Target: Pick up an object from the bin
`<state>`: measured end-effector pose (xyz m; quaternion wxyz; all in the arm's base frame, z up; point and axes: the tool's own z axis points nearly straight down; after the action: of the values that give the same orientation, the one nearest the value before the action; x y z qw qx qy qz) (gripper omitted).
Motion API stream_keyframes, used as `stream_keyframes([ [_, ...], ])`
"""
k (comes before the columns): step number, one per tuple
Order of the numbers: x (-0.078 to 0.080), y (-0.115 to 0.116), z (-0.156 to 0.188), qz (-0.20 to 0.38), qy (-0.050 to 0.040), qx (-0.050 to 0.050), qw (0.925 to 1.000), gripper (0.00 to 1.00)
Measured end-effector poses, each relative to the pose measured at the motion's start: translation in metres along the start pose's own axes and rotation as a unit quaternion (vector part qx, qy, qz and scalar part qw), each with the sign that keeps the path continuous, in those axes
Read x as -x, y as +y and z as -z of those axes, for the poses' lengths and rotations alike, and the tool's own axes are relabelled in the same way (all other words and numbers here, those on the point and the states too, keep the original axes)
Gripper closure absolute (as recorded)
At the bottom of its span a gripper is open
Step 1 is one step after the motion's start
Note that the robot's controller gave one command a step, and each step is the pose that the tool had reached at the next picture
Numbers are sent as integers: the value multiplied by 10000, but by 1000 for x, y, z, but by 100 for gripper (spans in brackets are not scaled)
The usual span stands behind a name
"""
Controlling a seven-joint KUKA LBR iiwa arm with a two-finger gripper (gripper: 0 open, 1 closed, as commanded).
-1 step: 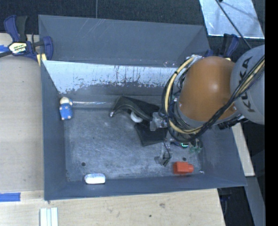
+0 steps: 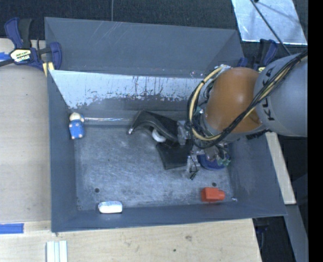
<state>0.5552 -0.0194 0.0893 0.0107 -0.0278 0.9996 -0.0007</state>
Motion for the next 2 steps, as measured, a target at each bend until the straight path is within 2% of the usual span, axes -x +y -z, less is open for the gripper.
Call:
stream_keyframes([
  [1, 40, -22, -15, 23, 19, 7, 10000, 0],
  [2, -1, -47, -19, 535, 99, 7, 9985, 0],
])
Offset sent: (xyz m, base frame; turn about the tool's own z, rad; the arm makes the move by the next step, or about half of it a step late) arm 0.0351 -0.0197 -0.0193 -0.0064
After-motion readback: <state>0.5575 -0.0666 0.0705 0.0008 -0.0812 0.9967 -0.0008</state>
